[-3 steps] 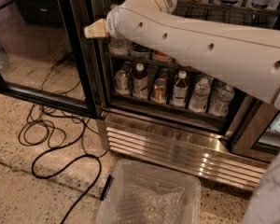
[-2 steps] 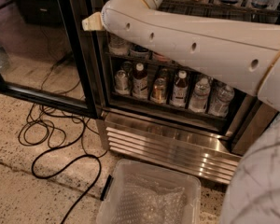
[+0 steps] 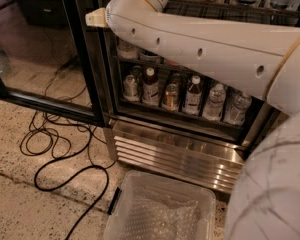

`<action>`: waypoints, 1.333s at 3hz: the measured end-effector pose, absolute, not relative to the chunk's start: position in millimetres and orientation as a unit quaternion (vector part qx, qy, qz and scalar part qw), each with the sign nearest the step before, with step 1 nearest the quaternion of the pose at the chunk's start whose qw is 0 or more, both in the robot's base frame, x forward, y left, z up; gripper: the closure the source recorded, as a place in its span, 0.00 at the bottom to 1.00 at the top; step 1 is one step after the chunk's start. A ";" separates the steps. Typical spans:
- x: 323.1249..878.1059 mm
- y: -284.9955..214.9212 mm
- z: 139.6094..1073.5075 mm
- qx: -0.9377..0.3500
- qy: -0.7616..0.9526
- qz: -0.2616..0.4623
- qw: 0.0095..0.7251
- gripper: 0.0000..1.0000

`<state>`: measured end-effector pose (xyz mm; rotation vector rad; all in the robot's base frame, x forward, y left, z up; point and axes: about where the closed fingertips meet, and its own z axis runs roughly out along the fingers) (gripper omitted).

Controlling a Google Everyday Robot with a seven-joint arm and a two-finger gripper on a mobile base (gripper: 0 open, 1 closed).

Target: Pick coke can from top shelf of fridge

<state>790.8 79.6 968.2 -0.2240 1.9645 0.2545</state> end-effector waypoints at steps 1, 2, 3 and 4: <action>819.1 89.7 984.5 -0.062 0.808 0.118 0.574 0.00; 836.5 94.1 996.1 -0.032 0.794 0.127 0.594 0.11; 843.6 98.4 1005.5 -0.028 0.782 0.126 0.610 0.11; 846.2 101.8 1012.2 -0.034 0.773 0.121 0.621 0.11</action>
Offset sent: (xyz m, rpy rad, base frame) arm 0.0620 0.0223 0.0353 0.2300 -0.1442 -0.1528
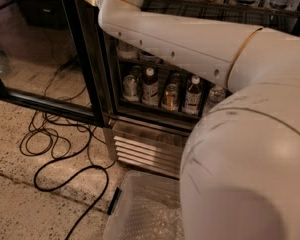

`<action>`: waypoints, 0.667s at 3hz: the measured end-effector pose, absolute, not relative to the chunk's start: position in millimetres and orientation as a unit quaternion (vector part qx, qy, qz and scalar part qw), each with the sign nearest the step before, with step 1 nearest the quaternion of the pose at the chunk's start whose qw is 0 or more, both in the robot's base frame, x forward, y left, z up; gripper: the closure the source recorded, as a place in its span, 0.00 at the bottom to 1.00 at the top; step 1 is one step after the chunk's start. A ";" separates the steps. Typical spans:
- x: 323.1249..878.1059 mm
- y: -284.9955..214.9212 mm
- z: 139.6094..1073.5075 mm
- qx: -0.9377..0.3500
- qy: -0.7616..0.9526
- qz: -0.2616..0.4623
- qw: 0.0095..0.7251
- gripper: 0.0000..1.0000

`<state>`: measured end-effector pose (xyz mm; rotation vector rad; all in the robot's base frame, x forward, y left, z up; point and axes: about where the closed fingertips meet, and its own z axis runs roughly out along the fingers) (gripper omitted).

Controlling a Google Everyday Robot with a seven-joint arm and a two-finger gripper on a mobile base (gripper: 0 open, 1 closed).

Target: Pick coke can from top shelf of fridge

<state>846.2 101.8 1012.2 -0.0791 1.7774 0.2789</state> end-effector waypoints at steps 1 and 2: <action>843.2 101.2 1021.2 -0.041 0.767 0.114 0.630 0.14; 835.6 104.9 1035.4 -0.052 0.758 0.116 0.640 0.16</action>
Offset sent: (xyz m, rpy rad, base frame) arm -0.0228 0.0066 0.0387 0.0804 -0.0654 0.0166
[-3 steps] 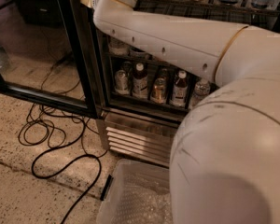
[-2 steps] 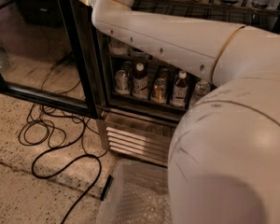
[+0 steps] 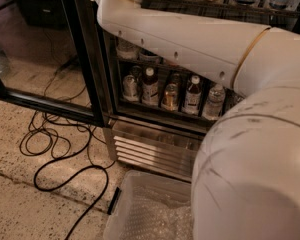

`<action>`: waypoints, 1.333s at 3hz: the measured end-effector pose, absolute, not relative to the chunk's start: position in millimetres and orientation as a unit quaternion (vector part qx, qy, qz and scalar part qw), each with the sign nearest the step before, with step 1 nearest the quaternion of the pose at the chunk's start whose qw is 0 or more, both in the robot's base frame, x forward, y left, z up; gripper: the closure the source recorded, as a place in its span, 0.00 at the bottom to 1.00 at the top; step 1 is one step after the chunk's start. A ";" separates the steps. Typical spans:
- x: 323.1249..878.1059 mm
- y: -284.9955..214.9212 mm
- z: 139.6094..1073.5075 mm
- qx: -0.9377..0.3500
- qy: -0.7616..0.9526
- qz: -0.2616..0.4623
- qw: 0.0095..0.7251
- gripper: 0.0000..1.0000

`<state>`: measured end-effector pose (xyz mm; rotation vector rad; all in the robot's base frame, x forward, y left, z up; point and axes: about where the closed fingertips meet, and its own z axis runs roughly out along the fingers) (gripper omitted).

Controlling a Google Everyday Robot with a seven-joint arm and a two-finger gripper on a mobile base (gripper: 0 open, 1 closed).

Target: Pick coke can from top shelf of fridge

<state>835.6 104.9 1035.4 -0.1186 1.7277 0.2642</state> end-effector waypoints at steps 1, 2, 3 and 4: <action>835.9 110.7 1045.5 -0.065 0.753 0.109 0.646 0.20; 845.2 109.1 1045.0 -0.074 0.753 0.099 0.647 0.19; 855.5 105.7 1048.4 -0.082 0.749 0.087 0.651 0.21; 861.0 102.7 1055.1 -0.087 0.745 0.077 0.657 0.27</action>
Offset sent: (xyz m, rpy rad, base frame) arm 0.0086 0.0050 0.0129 0.0381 -0.0012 -0.0127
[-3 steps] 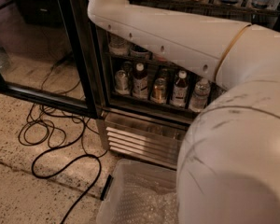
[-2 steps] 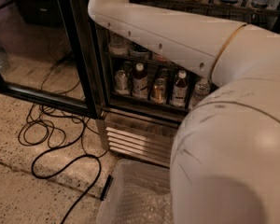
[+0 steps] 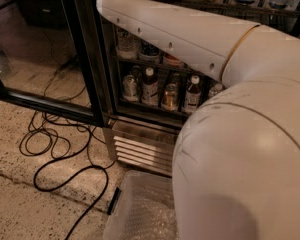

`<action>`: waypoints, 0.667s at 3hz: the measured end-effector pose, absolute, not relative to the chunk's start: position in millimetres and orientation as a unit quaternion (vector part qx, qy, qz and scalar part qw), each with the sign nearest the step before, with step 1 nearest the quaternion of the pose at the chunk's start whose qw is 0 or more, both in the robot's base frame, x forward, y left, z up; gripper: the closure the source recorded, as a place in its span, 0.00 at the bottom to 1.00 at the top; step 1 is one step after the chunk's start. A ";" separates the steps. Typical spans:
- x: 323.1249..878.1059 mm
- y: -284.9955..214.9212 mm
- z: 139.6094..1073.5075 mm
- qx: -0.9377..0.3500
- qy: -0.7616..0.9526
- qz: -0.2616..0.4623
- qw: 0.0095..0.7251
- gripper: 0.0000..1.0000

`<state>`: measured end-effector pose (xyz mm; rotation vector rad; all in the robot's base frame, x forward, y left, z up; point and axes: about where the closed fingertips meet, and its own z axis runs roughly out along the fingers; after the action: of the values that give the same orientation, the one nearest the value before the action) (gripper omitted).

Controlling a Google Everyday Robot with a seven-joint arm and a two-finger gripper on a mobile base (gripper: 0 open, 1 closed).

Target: Pick coke can from top shelf of fridge

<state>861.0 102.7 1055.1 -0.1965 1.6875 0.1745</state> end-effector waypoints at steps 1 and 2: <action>867.7 102.0 1067.2 -0.092 0.736 0.070 0.667 0.27; 872.8 100.5 1069.7 -0.093 0.734 0.064 0.670 0.26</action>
Offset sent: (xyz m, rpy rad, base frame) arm 0.0107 -0.0012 0.0205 0.0070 -0.0398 -0.0030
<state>872.8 100.5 1069.7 -0.2088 1.6544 0.1450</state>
